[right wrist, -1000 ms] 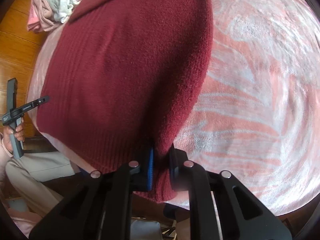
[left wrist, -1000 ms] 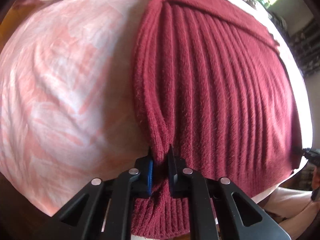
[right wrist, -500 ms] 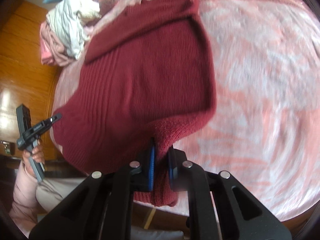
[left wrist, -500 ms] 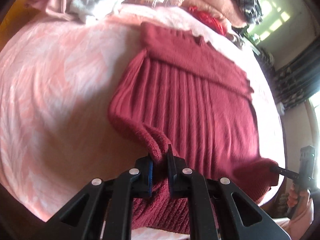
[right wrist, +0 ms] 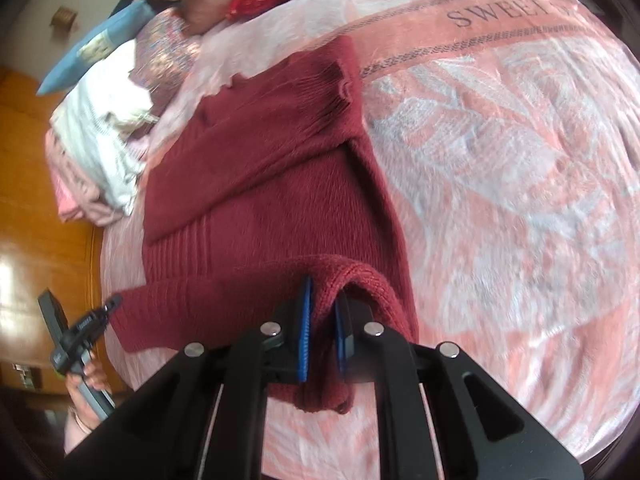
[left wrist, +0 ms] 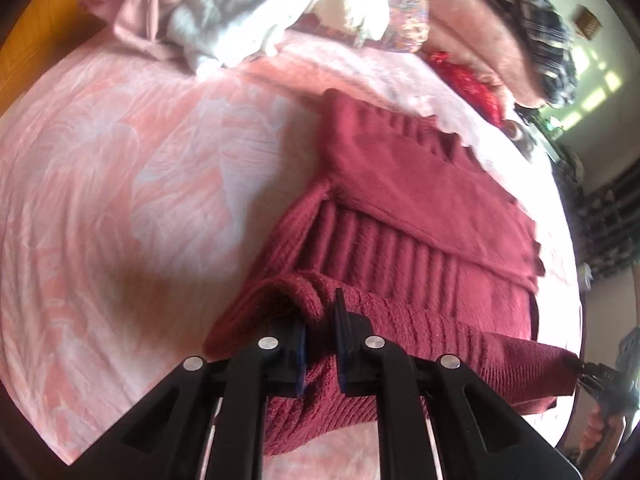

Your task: Fold small clothes

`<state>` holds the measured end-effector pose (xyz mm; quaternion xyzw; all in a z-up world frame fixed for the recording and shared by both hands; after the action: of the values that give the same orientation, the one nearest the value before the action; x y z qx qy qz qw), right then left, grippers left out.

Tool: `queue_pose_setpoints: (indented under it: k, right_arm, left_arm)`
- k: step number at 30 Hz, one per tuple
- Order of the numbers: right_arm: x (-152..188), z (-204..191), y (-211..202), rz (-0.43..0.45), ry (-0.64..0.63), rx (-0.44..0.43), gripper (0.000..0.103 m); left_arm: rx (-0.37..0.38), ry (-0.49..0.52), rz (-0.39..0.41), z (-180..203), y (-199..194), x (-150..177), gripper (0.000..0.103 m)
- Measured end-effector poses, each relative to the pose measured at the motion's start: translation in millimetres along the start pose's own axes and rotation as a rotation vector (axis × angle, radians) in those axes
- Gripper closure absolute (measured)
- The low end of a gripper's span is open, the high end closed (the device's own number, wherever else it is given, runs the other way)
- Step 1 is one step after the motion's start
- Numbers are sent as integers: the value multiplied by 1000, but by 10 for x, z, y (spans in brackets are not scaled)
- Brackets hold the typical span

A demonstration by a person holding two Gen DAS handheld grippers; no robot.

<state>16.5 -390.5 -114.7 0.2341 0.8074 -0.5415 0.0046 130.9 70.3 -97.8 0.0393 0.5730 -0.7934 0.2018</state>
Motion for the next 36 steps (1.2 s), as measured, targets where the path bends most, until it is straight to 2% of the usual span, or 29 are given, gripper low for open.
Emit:
queue_pose_setpoints:
  k: [5,10,12,14,15,16,17,19,21,23,25,27,31,36]
  right_arm:
    - [-166,75,193,-11,27,79,95]
    - [-154,254,297,-36,84,137,95]
    - [-126,282,334,-58,73,160,86]
    - [-123,262,285,-50,26,189,84]
    - [-129,248,249,-45,10,197,76]
    - [-130,235,186,-32,-9,195,70]
    - [-138,228,97,-9,-25,191,65]
    - [-124,238,-24,8,-41,185,64]
    - [-71,251,-122,-1,-36,125,60]
    - [30,230,-141,-48,-26,59,59]
    - [113,183,-156,-79,-41,26,59]
    - [209,123,-126,-119,-71,25,59]
    - [318,55,26,-184,-37,-22,59]
    - [329,9,209,-226,-48,20,59]
  left_arm:
    - [-47,6,3,39,214,-143,92]
    - [-66,21,18,124,350,-249,91]
    - [-99,31,-1,110,437,-246,86]
    - [-121,27,-25,62,492,-218,85]
    - [-120,29,-40,36,493,-205,85]
    - [-112,30,-53,19,462,-207,78]
    - [-100,30,-67,9,429,-213,56]
    - [-66,12,-66,-45,228,-254,30]
    - [-30,15,-44,-90,35,-264,29]
    - [-16,29,-77,-148,-79,-200,23]
    - [-6,24,-126,-239,-122,-74,23]
    - [-28,21,-175,-314,-78,55,23]
    - [-63,32,-256,-340,96,246,23]
    - [-79,72,-283,-208,223,350,23]
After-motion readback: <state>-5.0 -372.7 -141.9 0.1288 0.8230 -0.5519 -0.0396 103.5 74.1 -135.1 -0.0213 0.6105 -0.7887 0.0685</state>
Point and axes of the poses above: each gripper's, at about its wrist camera, not at the fingertips, and y roughly the way its jaws point, z to its right, x to its underside, the point moved 5 cm from there along y, roughly the way its jaws point, and after that the axes turned 8 degrees about -y, right-handed, at the moved point
